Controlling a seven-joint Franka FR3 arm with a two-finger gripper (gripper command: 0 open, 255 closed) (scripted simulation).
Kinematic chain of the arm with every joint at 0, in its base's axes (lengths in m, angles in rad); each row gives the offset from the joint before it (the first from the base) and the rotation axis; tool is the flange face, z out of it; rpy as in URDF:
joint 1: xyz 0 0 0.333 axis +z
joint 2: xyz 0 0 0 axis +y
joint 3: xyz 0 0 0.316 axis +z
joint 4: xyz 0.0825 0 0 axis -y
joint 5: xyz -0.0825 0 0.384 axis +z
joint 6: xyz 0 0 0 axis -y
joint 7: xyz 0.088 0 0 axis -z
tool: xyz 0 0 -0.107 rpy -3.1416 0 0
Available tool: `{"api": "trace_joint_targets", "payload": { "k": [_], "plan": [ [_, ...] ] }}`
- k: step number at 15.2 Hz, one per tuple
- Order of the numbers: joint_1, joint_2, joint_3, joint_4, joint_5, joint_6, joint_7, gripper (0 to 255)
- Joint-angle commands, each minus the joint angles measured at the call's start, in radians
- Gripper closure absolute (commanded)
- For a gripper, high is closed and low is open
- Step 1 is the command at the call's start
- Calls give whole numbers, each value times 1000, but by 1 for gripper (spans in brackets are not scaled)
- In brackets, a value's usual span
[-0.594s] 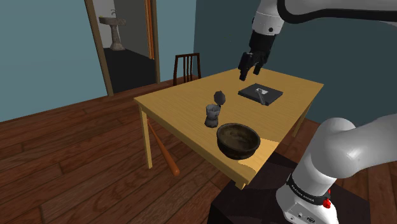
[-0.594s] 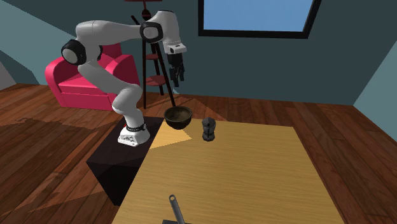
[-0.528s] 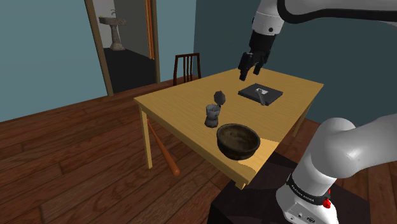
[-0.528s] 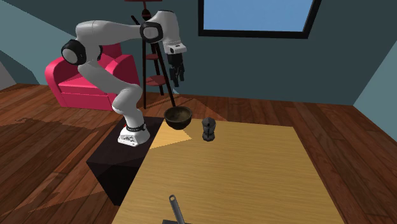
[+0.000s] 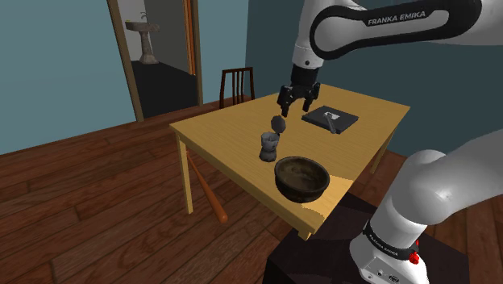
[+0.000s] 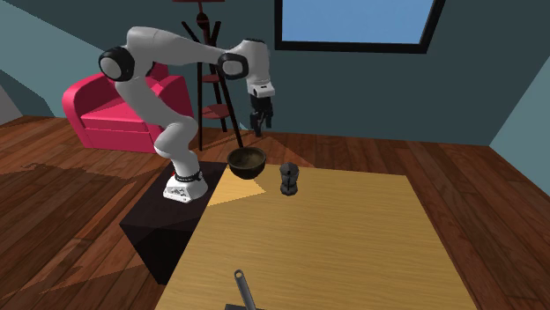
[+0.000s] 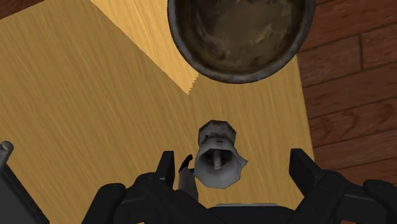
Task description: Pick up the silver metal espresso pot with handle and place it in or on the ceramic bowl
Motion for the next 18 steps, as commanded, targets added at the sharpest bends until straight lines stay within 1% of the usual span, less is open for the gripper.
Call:
{"api": "trace_joint_targets", "payload": {
  "k": [1,6,11,18],
  "plan": [
    [-17,69,5,6,8,50,52,0],
    [-51,247,16,29,25,170,178,0],
    [-79,428,15,77,40,273,293,0],
    [-80,475,15,25,35,371,296,0]
  ]
}}
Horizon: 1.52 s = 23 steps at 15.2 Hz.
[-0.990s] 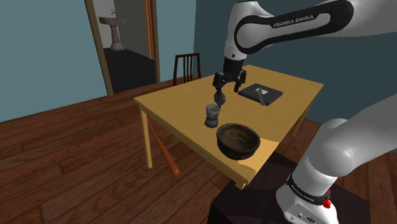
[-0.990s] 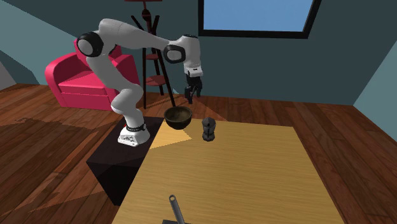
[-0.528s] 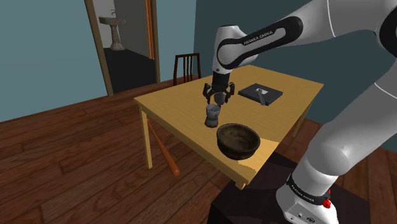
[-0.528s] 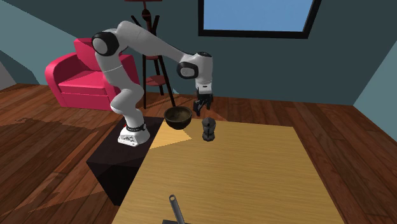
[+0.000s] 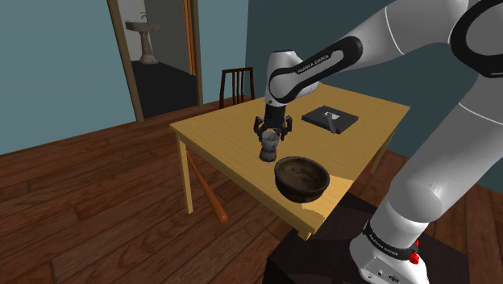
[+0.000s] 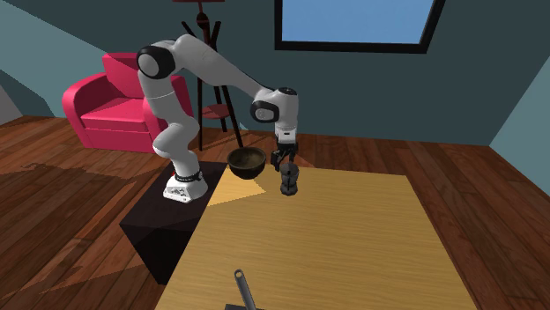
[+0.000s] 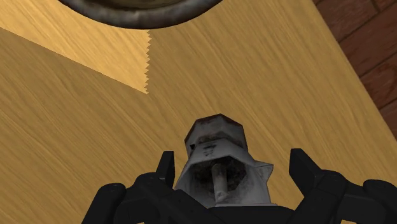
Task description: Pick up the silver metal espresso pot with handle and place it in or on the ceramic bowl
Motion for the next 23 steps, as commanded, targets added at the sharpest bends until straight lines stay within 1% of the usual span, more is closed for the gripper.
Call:
{"api": "trace_joint_targets", "payload": {
  "k": [1,9,10,19,23],
  "plan": [
    [-1,11,-1,-11,-1,22,0,0],
    [-1,11,-1,-10,-1,22,0,0],
    [-1,11,-1,-10,-1,22,0,255],
    [-1,12,-1,-10,-1,22,0,255],
    [-1,-17,-1,17,2,-34,-3,255]
  ]
}}
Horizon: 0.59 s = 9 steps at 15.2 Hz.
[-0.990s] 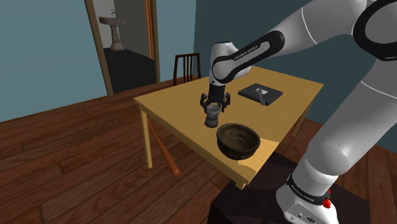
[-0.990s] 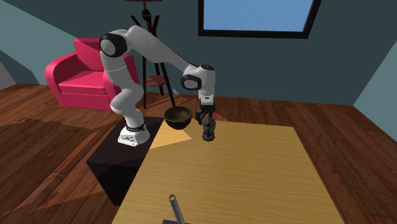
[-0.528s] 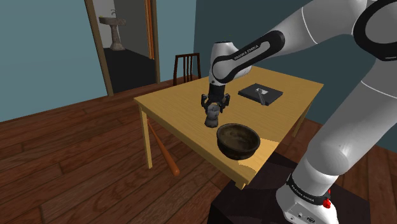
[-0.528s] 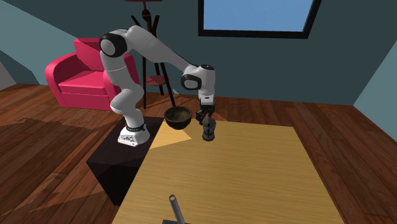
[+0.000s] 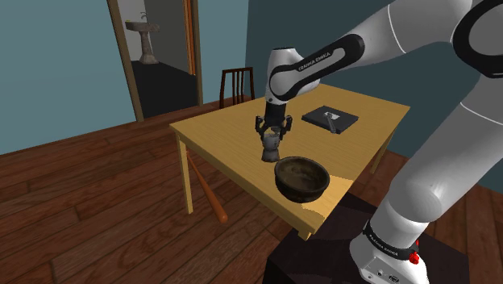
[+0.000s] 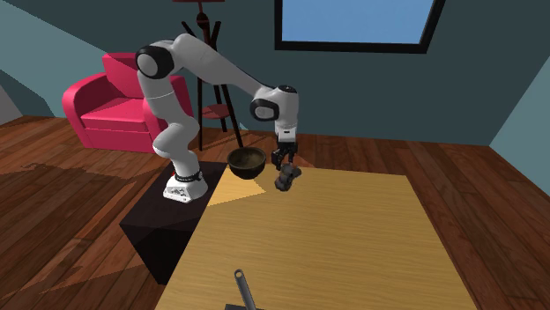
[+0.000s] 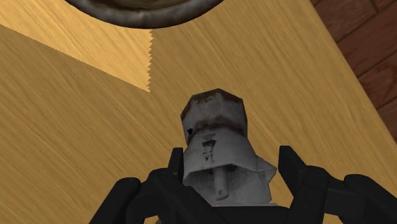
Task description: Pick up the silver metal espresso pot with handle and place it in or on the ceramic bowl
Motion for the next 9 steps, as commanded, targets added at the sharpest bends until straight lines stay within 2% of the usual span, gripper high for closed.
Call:
{"api": "trace_joint_targets", "payload": {
  "k": [1,9],
  "plan": [
    [1,-13,0,15,1,-28,-1,255],
    [1,-57,-1,82,6,-139,-6,255]
  ]
}}
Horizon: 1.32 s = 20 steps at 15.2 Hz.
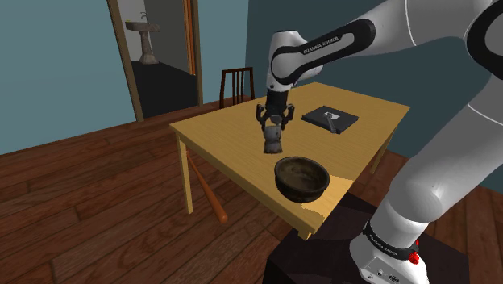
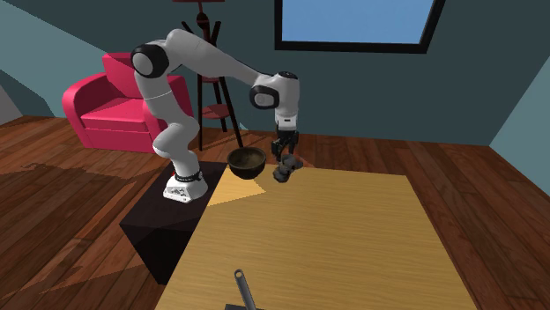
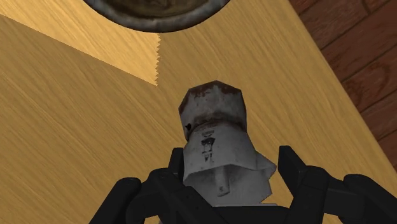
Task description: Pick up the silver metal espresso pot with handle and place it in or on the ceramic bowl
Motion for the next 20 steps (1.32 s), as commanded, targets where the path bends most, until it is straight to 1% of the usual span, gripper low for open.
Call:
{"api": "trace_joint_targets", "payload": {
  "k": [1,20],
  "plan": [
    [-1,-9,-1,18,0,-27,-3,255],
    [-1,-51,-4,228,4,-279,-9,255]
  ]
}}
